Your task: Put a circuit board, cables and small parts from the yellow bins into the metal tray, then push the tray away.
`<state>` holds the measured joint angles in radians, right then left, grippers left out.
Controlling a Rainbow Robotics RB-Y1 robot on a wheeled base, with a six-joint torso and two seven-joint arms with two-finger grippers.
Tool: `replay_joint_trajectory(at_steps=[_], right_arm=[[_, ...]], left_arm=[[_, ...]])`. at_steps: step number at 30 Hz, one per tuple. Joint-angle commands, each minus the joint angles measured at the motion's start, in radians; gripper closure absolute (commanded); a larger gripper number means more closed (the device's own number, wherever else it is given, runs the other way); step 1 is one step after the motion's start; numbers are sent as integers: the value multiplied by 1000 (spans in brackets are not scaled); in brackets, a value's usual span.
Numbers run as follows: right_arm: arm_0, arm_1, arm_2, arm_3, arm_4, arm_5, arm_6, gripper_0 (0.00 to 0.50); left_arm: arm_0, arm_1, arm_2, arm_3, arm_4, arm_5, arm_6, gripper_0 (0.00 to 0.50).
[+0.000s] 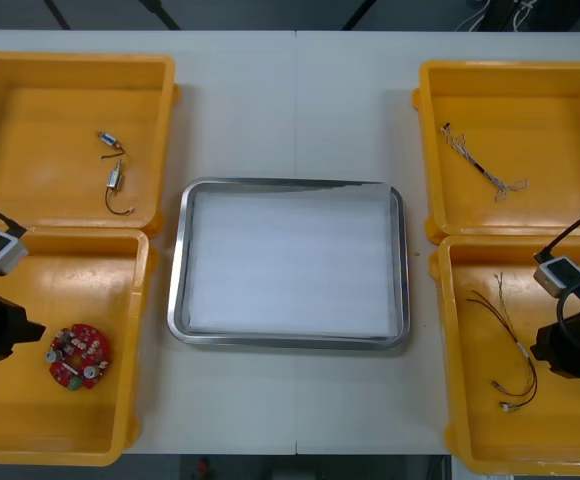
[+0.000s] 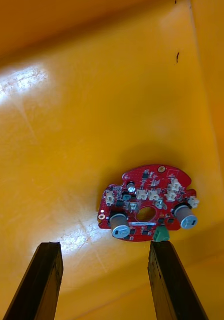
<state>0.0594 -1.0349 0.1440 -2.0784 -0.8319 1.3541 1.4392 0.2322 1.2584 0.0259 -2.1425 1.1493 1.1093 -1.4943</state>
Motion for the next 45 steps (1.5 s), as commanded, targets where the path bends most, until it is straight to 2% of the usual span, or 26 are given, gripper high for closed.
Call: replay_joint_trajectory(at_steps=[1, 14, 19, 29, 34, 35, 36, 38, 39, 45], right_arm=[[14, 49, 22, -23, 28, -7, 27, 0], [13, 88, 63, 3, 71, -21, 27, 0], [13, 90, 82, 34, 73, -58, 27, 0], [5, 115, 95, 69, 102, -66, 29, 0], [2, 115, 97, 70, 100, -66, 26, 0], [2, 115, 97, 70, 100, -66, 26, 35], [2, 115, 97, 70, 99, -64, 23, 218], [2, 115, 97, 70, 99, -66, 20, 465], [2, 115, 97, 70, 99, -66, 20, 500], [-13, 115, 95, 70, 99, -58, 26, 500]], left_arm=[[21, -11, -58, -20, -62, -45, -63, 0], [21, -8, -162, -16, -184, -117, -73, 0], [19, -8, -216, -10, -283, -166, -66, 0], [19, 9, -273, 1, -286, -227, -63, 0], [21, 15, -294, 4, -329, -249, -61, 0], [22, 15, -294, 6, -333, -249, -63, 0], [22, 15, -294, 9, -336, -249, -63, 0], [22, 16, -294, 10, -338, -249, -64, 0], [22, 16, -294, 12, -341, -247, -66, 0], [24, 16, -308, 21, -355, -255, -60, 0]])
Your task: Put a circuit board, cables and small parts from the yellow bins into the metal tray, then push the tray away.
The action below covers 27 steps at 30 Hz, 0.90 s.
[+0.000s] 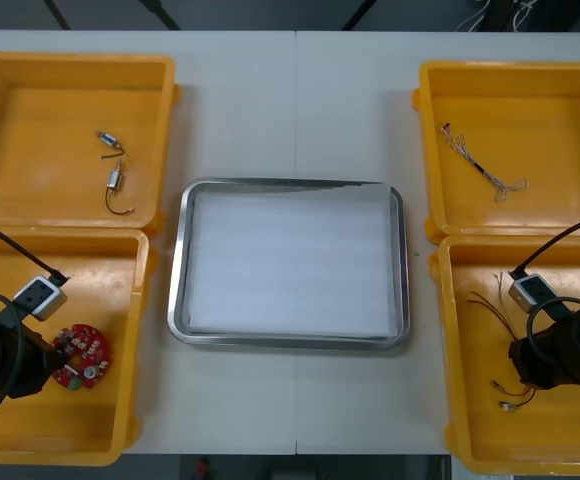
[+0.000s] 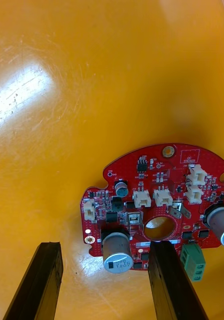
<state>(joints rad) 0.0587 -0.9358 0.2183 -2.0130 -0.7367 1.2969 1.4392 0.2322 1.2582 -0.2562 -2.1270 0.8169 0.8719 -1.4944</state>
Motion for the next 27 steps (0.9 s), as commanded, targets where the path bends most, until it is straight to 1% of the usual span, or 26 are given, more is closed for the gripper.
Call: replay_joint_trajectory(at_steps=[1, 7, 10, 14, 18, 20, 23, 24, 25, 26, 27], right_arm=[[-16, 15, 21, 5, 5, 1, 26, 500], [-53, 15, 4, -10, 23, 36, 41, 500], [-66, 15, -24, -41, 28, 76, 53, 500], [-89, 15, -86, -84, -7, 180, 55, 500], [-97, 15, -166, -130, -69, 269, 56, 500], [-99, 15, -201, -153, -93, 305, 56, 500], [-102, 20, -257, -196, -136, 364, 49, 500], [-105, 25, -286, -213, -155, 394, 49, 500], [-106, 28, -309, -225, -170, 417, 49, 500], [-108, 32, -321, -233, -181, 427, 49, 500], [-109, 37, -344, -242, -196, 449, 49, 500]], left_arm=[[26, 15, -28, 9, -25, -21, -60, 0], [24, 17, -41, 19, -32, -40, -60, 0], [24, 17, -46, 21, -36, -40, -60, 0], [26, 17, -49, 22, -41, -42, -60, 0], [26, 15, -49, 22, -45, -42, -60, 0], [26, 15, -49, 24, -47, -42, -60, 23], [24, 15, -51, 22, -47, -42, -60, 125], [26, 15, -49, 24, -48, -45, -60, 215], [26, 15, -51, 24, -48, -47, -60, 284], [26, 15, -51, 24, -48, -47, -60, 316], [24, 15, -49, 24, -48, -47, -60, 375]])
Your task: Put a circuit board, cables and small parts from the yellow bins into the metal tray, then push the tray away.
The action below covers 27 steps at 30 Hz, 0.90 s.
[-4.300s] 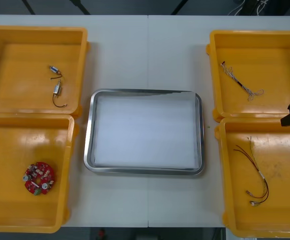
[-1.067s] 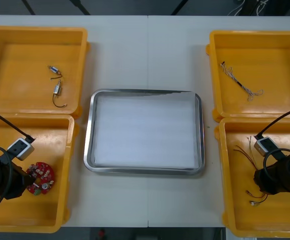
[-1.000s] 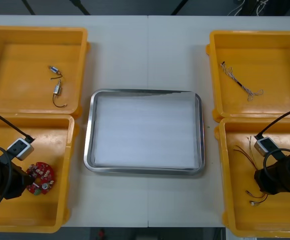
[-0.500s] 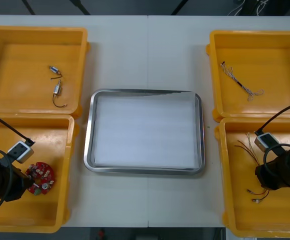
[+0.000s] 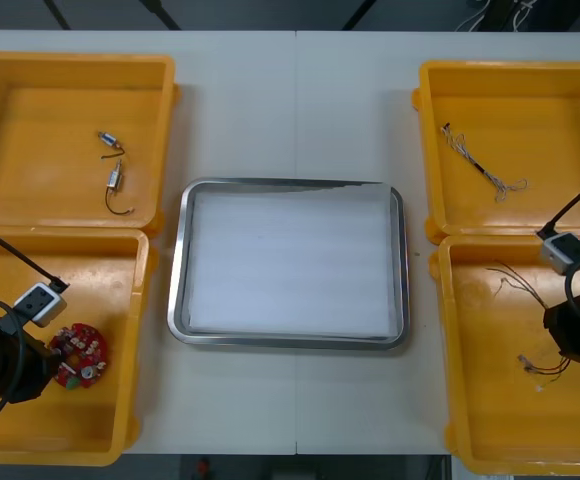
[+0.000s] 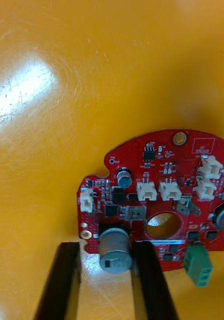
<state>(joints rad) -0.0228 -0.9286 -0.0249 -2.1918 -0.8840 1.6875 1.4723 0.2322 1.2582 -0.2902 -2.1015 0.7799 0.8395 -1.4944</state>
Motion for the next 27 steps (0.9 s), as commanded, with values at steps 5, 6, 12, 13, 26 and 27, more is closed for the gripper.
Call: replay_joint_trajectory(at_steps=[5, 6, 12, 13, 26, 27], right_arm=[[-68, 53, -174, -69, -119, 144, 17, 500], [-72, 53, -178, -69, -119, 155, 17, 500], [-141, 53, -179, -71, -131, 218, 11, 500], [-154, 53, -179, -69, -136, 222, 11, 500], [-239, 51, -179, -69, -191, 232, -6, 500], [-243, 51, -179, -71, -194, 232, -6, 500]], left_arm=[[24, 15, -15, 0, -13, -14, -56, 500], [24, 15, -15, -2, -13, -14, -56, 500], [22, 35, -14, -2, -11, -28, -53, 500], [24, 50, -12, -3, -8, -39, -50, 500], [81, 170, 183, -8, 223, 15, -49, 500], [82, 170, 197, -8, 236, 32, -50, 500]])
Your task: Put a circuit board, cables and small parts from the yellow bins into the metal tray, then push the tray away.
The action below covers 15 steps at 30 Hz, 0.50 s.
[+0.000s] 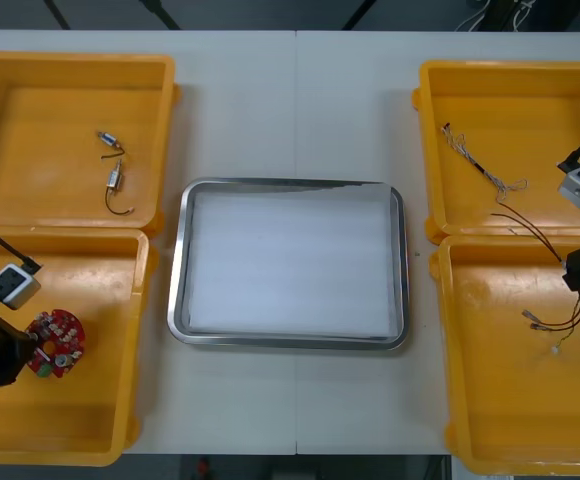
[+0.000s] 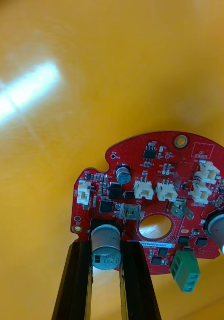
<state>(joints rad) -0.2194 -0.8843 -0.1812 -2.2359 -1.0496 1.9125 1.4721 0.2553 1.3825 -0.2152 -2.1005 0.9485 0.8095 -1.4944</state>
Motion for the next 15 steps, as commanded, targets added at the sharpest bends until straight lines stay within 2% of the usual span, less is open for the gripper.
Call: replay_joint_trajectory(at_steps=[1, 10, 15], right_arm=[[-55, 8, -23, -27, -35, 7, -7, 500], [-98, 8, -21, -25, -101, 7, -7, 500], [-101, 8, -21, -25, -121, 7, 1, 500]], left_arm=[[59, 44, 152, -12, 90, 91, -50, 500], [42, -11, 387, -15, 250, 327, -41, 500], [-39, -14, 427, -13, 303, 448, -17, 500]])
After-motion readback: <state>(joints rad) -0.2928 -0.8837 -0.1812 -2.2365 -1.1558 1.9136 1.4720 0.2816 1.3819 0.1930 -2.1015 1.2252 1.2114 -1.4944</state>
